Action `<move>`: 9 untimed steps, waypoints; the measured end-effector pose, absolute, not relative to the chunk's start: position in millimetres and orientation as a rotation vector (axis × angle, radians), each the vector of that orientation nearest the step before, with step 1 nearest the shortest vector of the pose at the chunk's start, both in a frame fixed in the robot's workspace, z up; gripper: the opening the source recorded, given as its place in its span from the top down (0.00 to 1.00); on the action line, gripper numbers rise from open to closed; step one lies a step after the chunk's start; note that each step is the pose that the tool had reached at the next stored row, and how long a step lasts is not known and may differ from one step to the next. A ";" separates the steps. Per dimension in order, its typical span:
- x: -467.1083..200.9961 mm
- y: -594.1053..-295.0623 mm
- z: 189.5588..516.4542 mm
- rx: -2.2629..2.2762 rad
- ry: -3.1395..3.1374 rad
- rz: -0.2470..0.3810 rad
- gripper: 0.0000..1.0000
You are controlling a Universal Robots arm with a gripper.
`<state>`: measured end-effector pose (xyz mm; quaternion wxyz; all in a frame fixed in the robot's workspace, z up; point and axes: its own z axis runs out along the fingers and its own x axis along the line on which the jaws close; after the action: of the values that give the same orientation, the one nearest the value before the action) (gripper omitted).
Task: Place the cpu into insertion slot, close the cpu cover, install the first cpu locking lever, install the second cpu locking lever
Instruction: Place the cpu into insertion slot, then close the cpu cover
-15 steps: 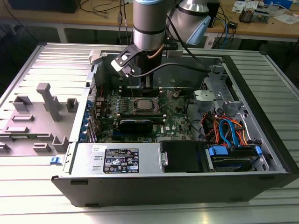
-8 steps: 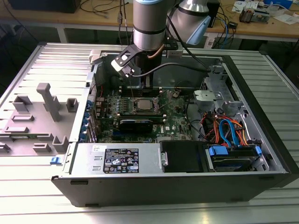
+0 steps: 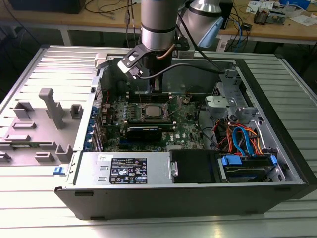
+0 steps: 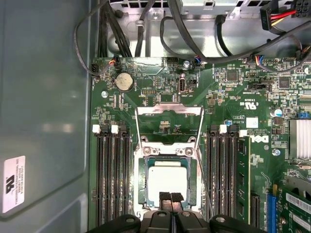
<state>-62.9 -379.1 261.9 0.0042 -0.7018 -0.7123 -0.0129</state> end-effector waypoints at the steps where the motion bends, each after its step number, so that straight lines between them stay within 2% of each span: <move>1: -62.9 -379.1 263.1 -2.199 -2.232 -0.040 0.89; 9: -62.8 -379.1 276.0 -2.198 -2.231 -0.040 0.89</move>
<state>-62.8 -379.1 276.0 0.0045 -0.7018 -0.7122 -0.0128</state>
